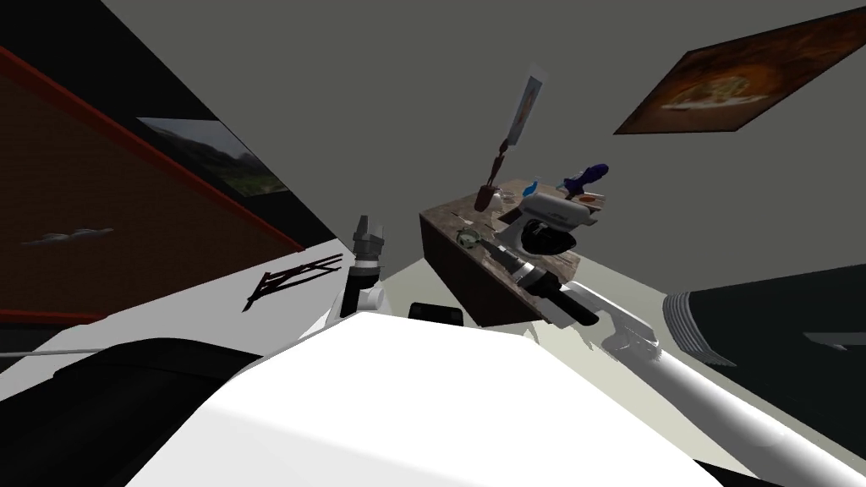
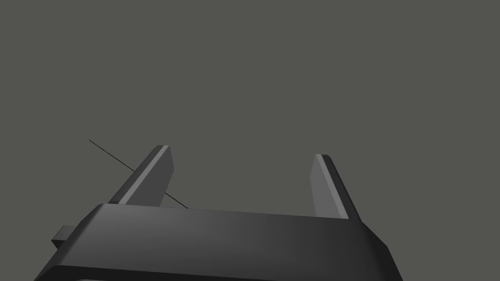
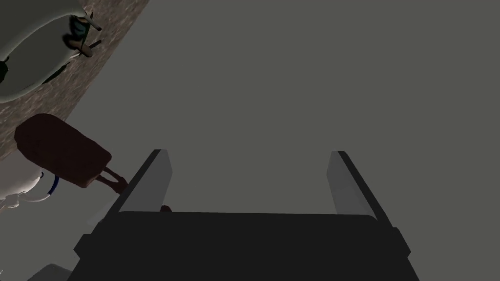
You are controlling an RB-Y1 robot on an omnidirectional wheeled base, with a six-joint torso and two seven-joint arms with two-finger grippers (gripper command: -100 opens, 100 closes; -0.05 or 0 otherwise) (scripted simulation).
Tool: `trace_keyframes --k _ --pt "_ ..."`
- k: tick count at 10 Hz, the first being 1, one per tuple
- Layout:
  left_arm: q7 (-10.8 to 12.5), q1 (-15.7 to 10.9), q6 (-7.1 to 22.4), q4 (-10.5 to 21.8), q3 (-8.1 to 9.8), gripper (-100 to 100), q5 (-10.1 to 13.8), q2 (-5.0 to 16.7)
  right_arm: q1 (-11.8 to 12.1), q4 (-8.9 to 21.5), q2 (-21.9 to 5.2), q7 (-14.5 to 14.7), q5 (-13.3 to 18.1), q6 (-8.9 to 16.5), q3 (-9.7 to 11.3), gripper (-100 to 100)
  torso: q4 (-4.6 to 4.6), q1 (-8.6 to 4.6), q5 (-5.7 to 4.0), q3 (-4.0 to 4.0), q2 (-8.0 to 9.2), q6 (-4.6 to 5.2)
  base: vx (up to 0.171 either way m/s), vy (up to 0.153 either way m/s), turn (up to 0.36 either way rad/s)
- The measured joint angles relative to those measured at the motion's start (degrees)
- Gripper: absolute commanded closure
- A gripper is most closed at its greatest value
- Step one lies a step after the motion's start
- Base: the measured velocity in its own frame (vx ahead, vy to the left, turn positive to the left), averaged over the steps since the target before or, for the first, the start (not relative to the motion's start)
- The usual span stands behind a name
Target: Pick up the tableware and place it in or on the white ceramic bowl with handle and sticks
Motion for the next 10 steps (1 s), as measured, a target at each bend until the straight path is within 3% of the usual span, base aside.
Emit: trace_keyframes --k 2,4,6,8,10 --pt "0.0 0.0 0.0 0.0 0.00 0 0.0 0.0 0.6 1.0 -3.5 0.6 0.3 0.3 1.1 -100 0.00 -0.01 0.00 0.00 0.00 0.03 0.034 -0.037 0.146" --pt "0.0 0.0 0.0 0.0 0.00 0 0.0 0.0 -0.1 3.0 -6.2 1.4 1.0 0.7 3.5 -100 0.00 0.01 0.00 0.01 0.02 0.01 0.023 -0.031 0.188" --pt "0.0 0.0 0.0 0.0 0.00 0 0.0 0.0 1.1 2.7 -9.7 2.0 1.3 1.9 4.1 -100 0.00 0.00 0.00 0.00 0.01 0.04 0.031 -0.038 0.139" --pt "0.0 0.0 0.0 0.0 0.00 0 0.0 0.0 0.8 4.1 -12.0 3.0 2.4 2.6 6.6 -100 0.00 0.02 -0.01 0.00 0.01 0.03 0.025 -0.034 0.157" --pt "0.0 0.0 0.0 0.0 0.00 0 0.0 0.0 1.6 4.9 -15.2 3.6 2.8 3.1 7.6 -100 0.01 -0.01 -0.01 0.02 0.04 0.04 0.017 -0.041 0.171"
